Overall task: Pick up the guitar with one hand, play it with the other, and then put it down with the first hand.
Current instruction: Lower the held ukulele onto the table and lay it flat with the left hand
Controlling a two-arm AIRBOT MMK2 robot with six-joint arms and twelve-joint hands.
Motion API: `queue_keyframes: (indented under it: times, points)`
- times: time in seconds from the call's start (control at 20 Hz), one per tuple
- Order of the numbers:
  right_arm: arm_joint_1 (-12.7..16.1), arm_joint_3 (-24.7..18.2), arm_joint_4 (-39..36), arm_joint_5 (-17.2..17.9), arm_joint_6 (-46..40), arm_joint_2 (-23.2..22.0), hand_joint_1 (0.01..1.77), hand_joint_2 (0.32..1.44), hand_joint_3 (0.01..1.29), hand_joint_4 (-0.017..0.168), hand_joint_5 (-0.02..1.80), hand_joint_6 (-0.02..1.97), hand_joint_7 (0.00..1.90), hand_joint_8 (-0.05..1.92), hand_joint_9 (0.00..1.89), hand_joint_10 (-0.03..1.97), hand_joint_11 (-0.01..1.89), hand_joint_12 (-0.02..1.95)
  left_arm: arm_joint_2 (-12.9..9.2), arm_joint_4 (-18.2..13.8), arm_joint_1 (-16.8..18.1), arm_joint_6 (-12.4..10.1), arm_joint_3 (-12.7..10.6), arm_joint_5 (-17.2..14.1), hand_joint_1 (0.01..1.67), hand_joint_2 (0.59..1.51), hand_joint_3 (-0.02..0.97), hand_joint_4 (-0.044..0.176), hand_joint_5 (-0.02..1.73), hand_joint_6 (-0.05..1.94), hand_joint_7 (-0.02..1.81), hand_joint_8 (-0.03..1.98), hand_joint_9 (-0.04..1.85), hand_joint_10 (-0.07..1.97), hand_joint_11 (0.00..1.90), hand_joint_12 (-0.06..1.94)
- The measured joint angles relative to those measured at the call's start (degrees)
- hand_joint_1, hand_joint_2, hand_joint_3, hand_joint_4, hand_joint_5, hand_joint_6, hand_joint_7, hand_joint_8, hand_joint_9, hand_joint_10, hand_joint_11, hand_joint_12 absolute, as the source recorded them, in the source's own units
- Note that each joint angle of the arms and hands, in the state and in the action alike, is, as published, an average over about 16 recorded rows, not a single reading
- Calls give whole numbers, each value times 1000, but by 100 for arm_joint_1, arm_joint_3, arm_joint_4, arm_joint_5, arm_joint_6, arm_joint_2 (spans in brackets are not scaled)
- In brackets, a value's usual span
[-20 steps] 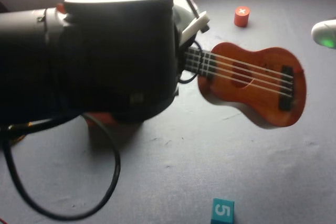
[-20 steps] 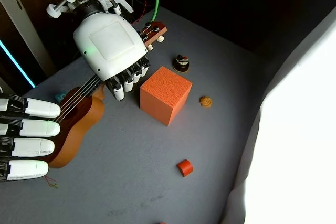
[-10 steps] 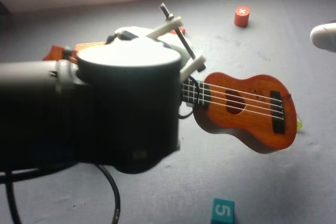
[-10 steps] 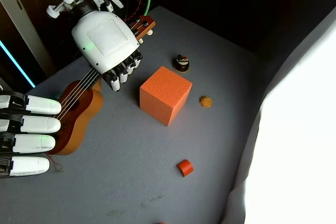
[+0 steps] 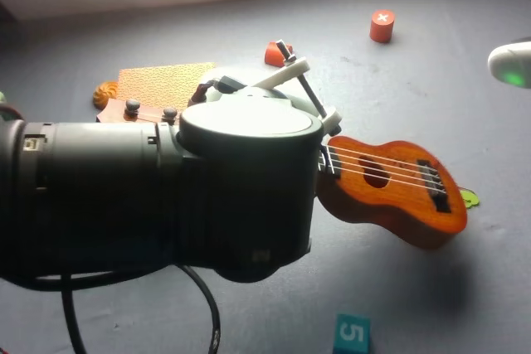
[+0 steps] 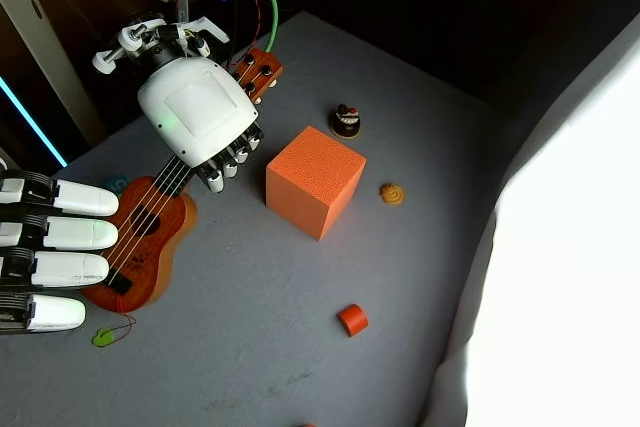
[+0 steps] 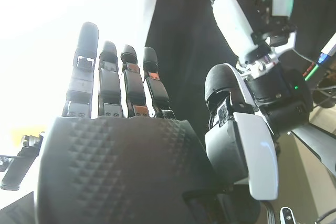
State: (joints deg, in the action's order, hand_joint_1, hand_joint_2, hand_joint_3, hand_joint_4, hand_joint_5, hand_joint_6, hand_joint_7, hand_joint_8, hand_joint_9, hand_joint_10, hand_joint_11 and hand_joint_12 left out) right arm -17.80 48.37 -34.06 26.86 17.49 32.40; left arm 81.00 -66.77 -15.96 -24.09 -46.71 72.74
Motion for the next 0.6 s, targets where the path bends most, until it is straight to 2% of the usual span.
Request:
queue_keyframes:
  times: [0.3,0.6]
  points:
    - [0,-19,-45,5,0,0,179,1342,16,-3,21,374,119,-6,25,231,19,772,174,-52,-107,-153,-226,29,1420,1103,-16,-1,1171,1889,1263,1980,1365,1898,1410,1936]
    - [0,-32,-68,7,0,0,186,1340,17,-3,20,360,121,-6,20,268,19,765,263,-145,-253,-387,-337,60,1419,1103,-16,-1,1173,1894,1265,1980,1372,1898,1409,1936]
